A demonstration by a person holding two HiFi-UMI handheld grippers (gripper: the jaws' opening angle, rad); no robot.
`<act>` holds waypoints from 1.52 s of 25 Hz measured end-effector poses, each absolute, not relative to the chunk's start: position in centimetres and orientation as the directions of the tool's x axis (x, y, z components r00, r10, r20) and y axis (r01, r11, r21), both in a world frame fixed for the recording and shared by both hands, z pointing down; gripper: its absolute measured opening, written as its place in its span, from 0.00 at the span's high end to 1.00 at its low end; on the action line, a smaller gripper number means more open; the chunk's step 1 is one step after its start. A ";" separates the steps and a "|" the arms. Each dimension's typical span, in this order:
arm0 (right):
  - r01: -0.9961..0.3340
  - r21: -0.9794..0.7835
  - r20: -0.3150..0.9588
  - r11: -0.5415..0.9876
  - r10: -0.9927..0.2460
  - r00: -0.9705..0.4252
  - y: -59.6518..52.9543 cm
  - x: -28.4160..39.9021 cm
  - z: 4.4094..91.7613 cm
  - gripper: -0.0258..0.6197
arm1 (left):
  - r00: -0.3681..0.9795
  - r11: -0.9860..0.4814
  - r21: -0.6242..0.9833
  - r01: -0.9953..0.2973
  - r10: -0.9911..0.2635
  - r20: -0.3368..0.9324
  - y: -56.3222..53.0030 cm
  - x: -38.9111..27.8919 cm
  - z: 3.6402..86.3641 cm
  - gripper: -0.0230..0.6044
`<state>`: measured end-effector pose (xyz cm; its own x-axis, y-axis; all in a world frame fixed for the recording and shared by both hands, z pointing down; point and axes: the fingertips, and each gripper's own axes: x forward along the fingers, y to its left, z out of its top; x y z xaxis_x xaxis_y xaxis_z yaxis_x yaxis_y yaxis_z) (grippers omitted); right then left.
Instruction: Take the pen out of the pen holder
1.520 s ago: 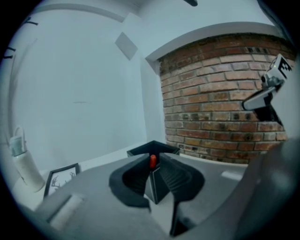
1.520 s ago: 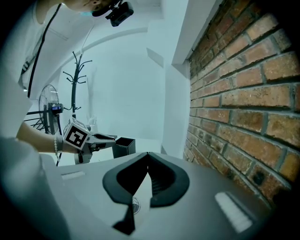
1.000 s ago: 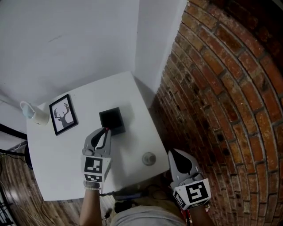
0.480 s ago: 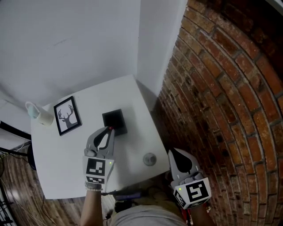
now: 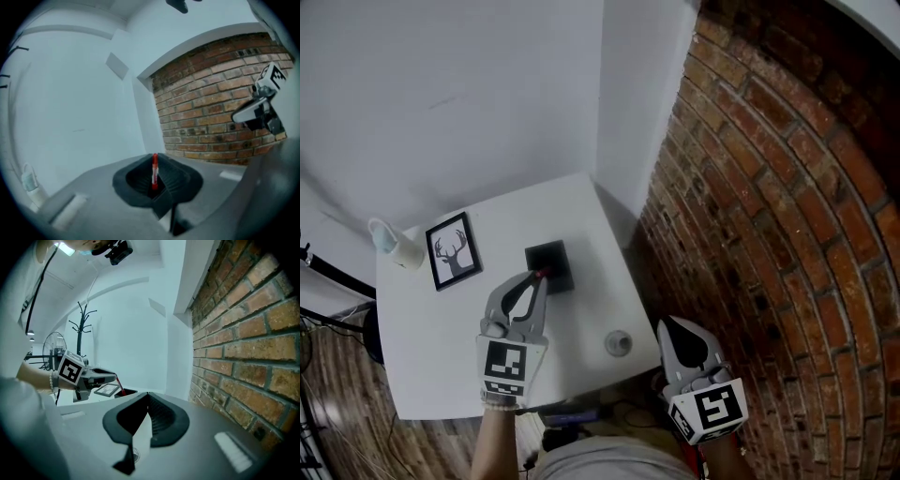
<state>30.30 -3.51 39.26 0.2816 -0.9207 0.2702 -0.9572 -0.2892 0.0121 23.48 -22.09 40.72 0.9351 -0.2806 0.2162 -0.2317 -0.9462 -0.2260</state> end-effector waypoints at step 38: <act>-0.994 0.037 0.160 0.105 -0.982 -0.098 -16.1 20.6 35.2 0.95 | 0.810 -0.816 -0.185 -0.547 -0.572 0.130 -23.7 7.7 33.4 0.92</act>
